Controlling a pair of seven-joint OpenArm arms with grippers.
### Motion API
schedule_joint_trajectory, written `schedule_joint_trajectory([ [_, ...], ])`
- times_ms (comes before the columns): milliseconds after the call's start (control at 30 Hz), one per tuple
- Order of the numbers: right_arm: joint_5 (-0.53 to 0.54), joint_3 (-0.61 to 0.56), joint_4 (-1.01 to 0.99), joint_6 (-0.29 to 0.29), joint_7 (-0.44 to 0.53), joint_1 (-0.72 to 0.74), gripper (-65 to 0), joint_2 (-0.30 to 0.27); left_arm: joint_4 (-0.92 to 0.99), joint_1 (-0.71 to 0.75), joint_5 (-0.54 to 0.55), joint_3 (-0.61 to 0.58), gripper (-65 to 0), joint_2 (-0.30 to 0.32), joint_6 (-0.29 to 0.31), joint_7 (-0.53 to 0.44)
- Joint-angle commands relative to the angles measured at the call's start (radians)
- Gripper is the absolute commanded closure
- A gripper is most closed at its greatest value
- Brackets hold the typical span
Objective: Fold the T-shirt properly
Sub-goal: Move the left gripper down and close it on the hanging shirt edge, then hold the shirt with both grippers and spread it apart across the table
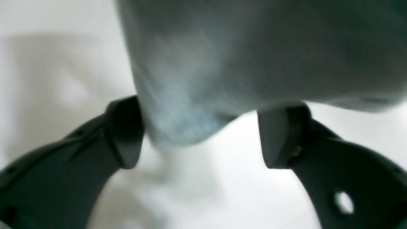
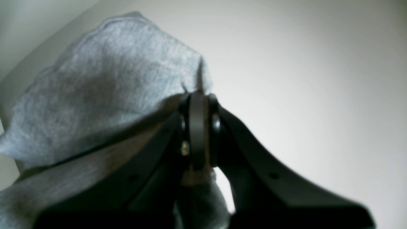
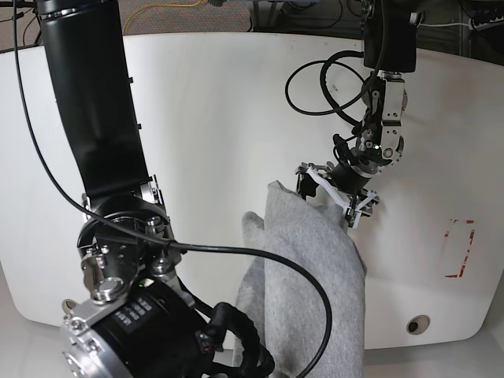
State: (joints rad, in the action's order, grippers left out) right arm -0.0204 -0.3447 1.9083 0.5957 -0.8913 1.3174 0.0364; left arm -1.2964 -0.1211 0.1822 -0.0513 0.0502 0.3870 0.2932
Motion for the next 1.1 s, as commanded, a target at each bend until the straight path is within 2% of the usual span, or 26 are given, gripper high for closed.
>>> schedule_joint_trajectory([
  [0,-0.011,0.009,0.003,-0.018,0.021,0.038,-0.6,0.003,-0.001,-0.035,0.013,0.001,-35.3,-0.002,0.003,-0.028],
  [67,-0.011,0.009,0.003,-0.018,0.021,0.038,-0.6,0.003,0.010,-0.045,0.013,0.003,-32.2,-0.003,0.003,-0.028],
  [133,-0.011,0.009,0.003,-0.018,0.021,0.038,-0.6,0.003,0.016,-0.053,0.017,0.005,-33.2,-0.005,0.003,-0.028],
  [433,-0.011,0.009,0.003,-0.018,0.021,0.038,-0.6,0.003,0.013,-0.062,0.018,0.008,-51.5,-0.006,-0.001,-0.028],
  [1067,-0.011,0.009,0.004,-0.018,0.021,0.038,-0.5,0.003,0.033,-0.122,0.015,0.000,-52.1,-0.006,0.000,-0.025],
])
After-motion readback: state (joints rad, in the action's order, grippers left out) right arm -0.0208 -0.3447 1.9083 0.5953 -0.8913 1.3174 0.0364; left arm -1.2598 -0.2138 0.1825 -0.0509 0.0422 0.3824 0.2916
